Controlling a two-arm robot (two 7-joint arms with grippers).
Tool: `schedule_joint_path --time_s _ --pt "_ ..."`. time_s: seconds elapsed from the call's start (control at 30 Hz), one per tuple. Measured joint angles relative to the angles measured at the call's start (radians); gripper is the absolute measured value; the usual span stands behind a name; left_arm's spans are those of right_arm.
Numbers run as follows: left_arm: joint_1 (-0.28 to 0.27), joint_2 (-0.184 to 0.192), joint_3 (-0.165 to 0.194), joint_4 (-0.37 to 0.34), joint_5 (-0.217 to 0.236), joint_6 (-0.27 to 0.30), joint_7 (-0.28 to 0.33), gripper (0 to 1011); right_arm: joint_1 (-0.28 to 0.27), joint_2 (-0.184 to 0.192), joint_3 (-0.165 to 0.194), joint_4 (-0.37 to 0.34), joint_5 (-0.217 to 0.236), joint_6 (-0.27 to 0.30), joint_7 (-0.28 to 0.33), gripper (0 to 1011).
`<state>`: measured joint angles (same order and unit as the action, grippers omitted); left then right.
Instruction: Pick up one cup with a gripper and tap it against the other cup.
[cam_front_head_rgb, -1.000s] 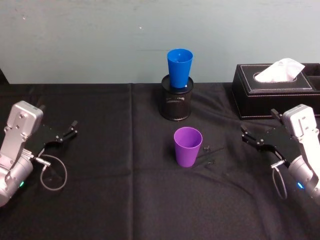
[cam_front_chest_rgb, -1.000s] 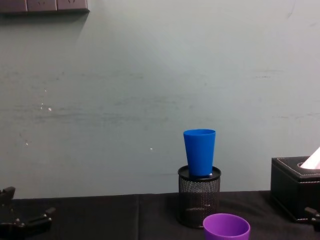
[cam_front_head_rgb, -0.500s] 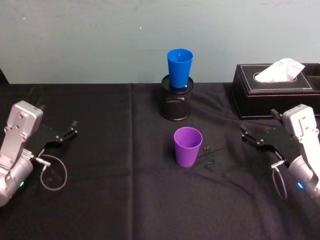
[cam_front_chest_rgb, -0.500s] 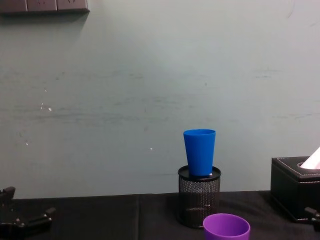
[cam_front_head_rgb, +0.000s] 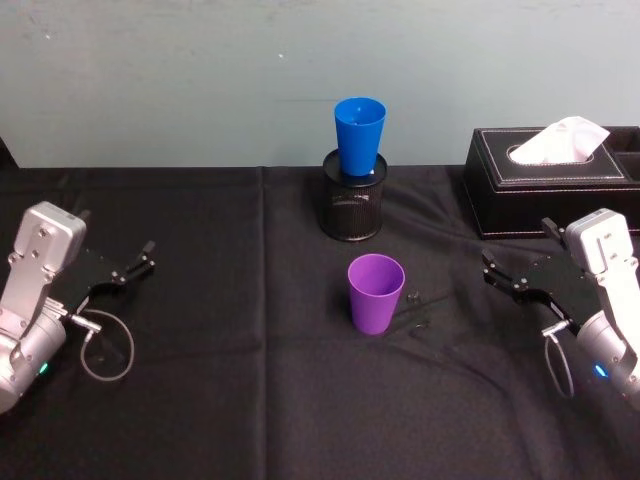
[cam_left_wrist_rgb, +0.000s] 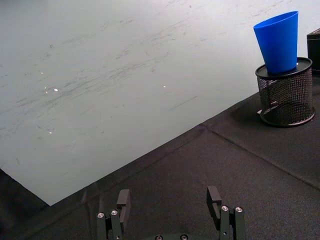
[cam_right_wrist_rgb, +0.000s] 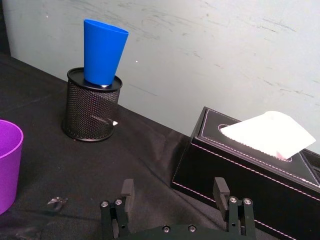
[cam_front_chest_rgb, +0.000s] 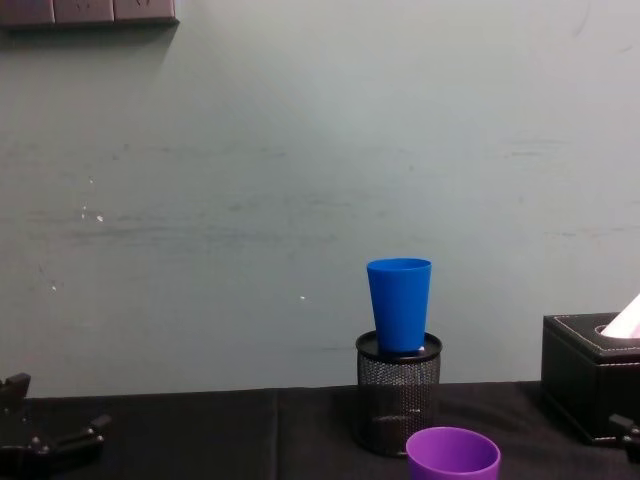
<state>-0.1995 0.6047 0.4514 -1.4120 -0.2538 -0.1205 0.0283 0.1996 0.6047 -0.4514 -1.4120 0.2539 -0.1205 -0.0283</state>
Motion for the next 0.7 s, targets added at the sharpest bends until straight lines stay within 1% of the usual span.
schedule_joint_path --time_s 0.7 --pt "0.000 0.000 0.000 0.000 0.000 0.000 0.000 1000 0.000 0.000 0.000 0.000 0.000 0.000 0.000 1003"
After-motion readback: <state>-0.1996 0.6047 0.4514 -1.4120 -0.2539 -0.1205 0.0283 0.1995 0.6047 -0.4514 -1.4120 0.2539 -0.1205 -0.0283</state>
